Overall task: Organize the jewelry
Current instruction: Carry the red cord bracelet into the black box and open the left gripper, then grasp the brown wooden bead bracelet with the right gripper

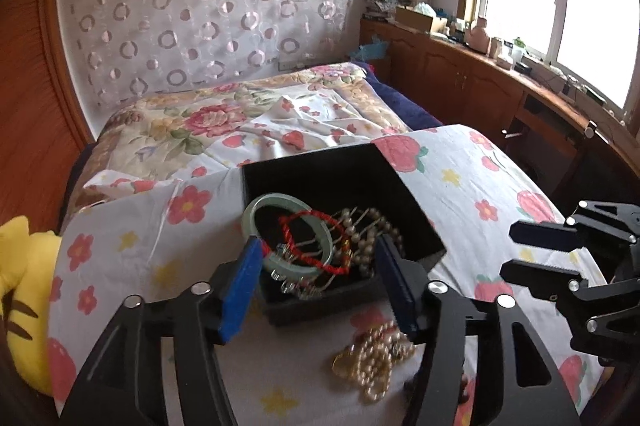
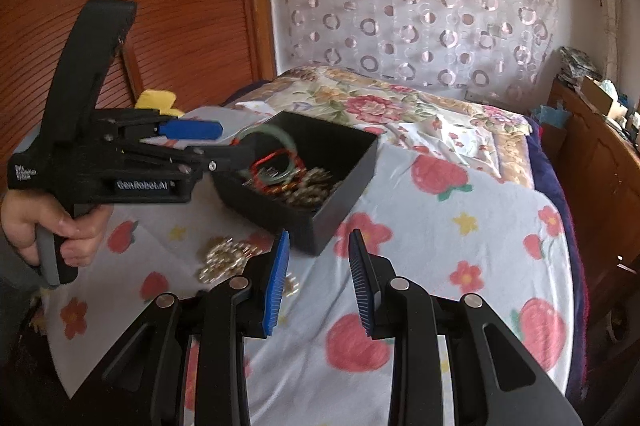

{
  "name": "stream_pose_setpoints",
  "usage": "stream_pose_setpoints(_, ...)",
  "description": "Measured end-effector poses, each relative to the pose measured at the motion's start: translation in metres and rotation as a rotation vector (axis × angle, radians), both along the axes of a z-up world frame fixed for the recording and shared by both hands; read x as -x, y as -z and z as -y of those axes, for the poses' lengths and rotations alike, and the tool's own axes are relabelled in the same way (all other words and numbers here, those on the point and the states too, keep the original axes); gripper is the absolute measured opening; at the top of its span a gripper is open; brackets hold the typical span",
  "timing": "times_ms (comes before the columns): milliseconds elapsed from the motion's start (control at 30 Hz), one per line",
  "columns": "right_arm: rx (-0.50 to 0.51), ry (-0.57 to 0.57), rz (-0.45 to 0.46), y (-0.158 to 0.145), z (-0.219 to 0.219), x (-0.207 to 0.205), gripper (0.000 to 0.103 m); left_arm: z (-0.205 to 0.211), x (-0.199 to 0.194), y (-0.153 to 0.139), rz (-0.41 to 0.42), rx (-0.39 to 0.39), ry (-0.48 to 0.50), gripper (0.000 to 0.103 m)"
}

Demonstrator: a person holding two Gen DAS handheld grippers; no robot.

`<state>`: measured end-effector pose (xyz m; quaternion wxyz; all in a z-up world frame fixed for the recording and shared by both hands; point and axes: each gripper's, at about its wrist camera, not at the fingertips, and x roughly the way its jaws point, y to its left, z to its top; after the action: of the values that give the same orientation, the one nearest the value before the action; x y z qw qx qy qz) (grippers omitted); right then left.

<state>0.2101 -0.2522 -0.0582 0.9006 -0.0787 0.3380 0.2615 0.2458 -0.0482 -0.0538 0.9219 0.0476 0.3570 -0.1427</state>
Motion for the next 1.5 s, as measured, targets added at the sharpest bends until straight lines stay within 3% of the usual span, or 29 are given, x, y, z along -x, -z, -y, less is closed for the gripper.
stream_pose_setpoints(67,0.000,-0.015,-0.005,0.004,-0.006,0.007,0.033,-0.007,0.008,0.001,0.005,0.019,-0.005,0.065)
stream_pose_setpoints(133,-0.007,-0.033,-0.018,0.009,-0.010,0.013,0.033,-0.015,0.018,0.002,0.018,0.032,-0.010,0.078)
stream_pose_setpoints(200,-0.008,-0.050,-0.032,0.014,-0.016,0.018,0.033,-0.023,0.024,0.005,0.025,0.044,-0.024,0.082)
stream_pose_setpoints(800,-0.012,-0.103,-0.210,0.057,-0.043,0.014,0.037,-0.051,0.071,0.044,-0.024,0.072,-0.032,0.083)
stream_pose_setpoints(867,-0.019,-0.106,-0.215,0.057,-0.042,0.015,0.030,-0.051,0.071,0.045,-0.024,0.073,-0.033,0.083)
stream_pose_setpoints(933,-0.023,-0.118,-0.208,0.055,-0.041,0.017,0.026,-0.051,0.072,0.046,-0.025,0.076,-0.033,0.083)
stream_pose_setpoints(967,-0.024,-0.122,-0.196,0.054,-0.042,0.019,0.016,-0.051,0.073,0.047,-0.026,0.075,-0.033,0.083)
stream_pose_setpoints(1000,-0.030,-0.128,-0.185,0.050,-0.041,0.022,0.015,-0.051,0.073,0.047,-0.026,0.072,-0.034,0.083)
stream_pose_setpoints(1500,-0.041,-0.116,-0.013,-0.006,-0.012,0.053,0.015,-0.042,0.081,0.051,-0.052,0.063,-0.021,0.083)
